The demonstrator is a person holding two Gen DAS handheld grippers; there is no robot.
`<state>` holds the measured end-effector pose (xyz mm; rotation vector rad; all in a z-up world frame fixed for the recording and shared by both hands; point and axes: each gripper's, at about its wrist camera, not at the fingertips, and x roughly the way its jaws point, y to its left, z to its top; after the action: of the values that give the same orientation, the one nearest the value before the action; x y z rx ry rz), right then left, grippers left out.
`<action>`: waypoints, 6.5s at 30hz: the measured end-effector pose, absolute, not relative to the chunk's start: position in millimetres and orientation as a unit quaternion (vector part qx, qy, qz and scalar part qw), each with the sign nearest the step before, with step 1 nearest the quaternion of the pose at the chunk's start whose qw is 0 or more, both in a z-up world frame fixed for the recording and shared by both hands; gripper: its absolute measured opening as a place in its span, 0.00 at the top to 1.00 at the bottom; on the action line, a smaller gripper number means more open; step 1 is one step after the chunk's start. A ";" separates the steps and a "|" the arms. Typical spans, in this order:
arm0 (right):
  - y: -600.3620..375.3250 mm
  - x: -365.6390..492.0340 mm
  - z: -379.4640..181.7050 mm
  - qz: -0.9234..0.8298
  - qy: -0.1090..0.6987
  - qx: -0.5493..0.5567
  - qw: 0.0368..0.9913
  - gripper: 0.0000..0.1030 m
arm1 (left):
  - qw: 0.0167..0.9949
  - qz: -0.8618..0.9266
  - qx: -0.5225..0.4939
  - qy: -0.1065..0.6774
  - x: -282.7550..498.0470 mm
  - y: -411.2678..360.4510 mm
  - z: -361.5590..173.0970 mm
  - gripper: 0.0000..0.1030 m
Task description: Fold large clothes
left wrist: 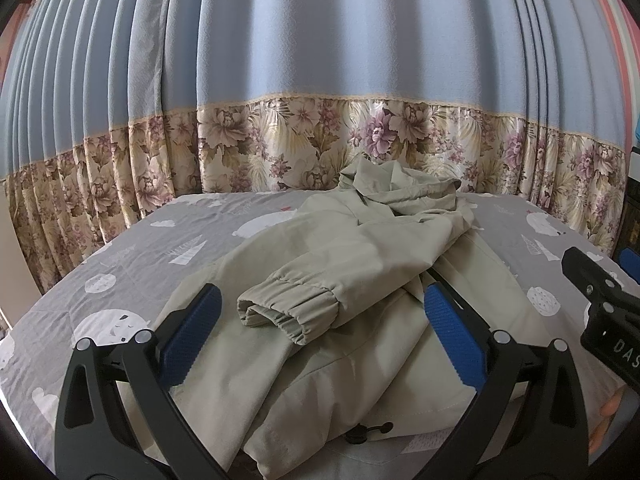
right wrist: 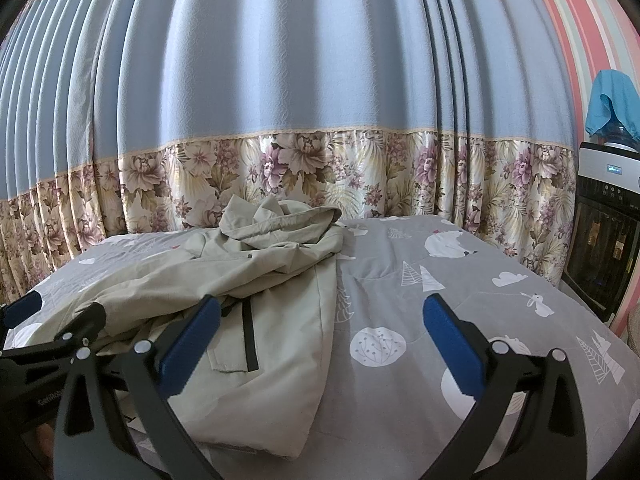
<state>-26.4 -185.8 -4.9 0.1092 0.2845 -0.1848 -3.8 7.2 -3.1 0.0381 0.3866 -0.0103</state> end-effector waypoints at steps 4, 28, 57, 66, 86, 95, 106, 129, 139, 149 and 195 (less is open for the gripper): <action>-195.1 -27.5 3.7 -0.084 0.145 0.062 0.984 0.02 | 0.979 -0.002 0.024 0.200 -2.7 7.1 -2.3 0.03; -89.0 32.8 9.2 0.049 0.218 0.042 0.974 0.02 | 0.959 0.008 0.023 0.284 -0.4 131.0 -9.2 0.03; -233.6 39.8 24.0 -0.133 0.266 -0.036 0.954 1.00 | 0.913 -0.067 -0.015 0.401 35.9 121.8 -39.8 0.99; -303.0 73.0 19.2 -0.235 0.281 -0.128 0.922 1.00 | 0.915 0.044 0.043 0.399 121.6 182.4 -18.3 1.00; -434.7 219.1 29.4 -0.393 0.317 -0.207 0.838 0.99 | 0.882 0.259 0.099 0.382 320.3 339.4 -7.1 0.98; -386.5 170.8 40.0 -0.234 0.311 -0.072 0.918 0.29 | 0.901 0.222 0.068 0.366 267.8 318.3 -4.6 0.11; -252.5 81.1 -5.3 -0.014 0.370 0.054 0.927 0.49 | 0.936 0.002 0.012 0.353 134.1 177.3 21.2 0.10; -226.7 -20.3 108.2 -0.062 0.254 -0.105 0.960 0.97 | 0.899 -0.129 -0.108 0.405 80.5 174.6 32.8 0.94; -312.0 -44.5 29.3 -0.065 0.451 -0.022 0.890 0.90 | 0.850 -0.115 -0.100 0.505 37.5 163.3 -53.1 0.65; -341.4 29.6 64.3 -0.139 0.325 -0.007 0.935 0.34 | 0.899 0.056 -0.099 0.422 97.4 248.2 5.7 0.10; -317.5 182.7 33.4 -0.136 0.324 -0.038 0.935 0.22 | 0.919 -0.183 -0.020 0.349 255.5 41.2 60.5 1.00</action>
<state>182.7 -317.5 33.4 -0.0768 0.6634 -0.2777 255.5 41.2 60.5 -0.0406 0.7177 -0.3773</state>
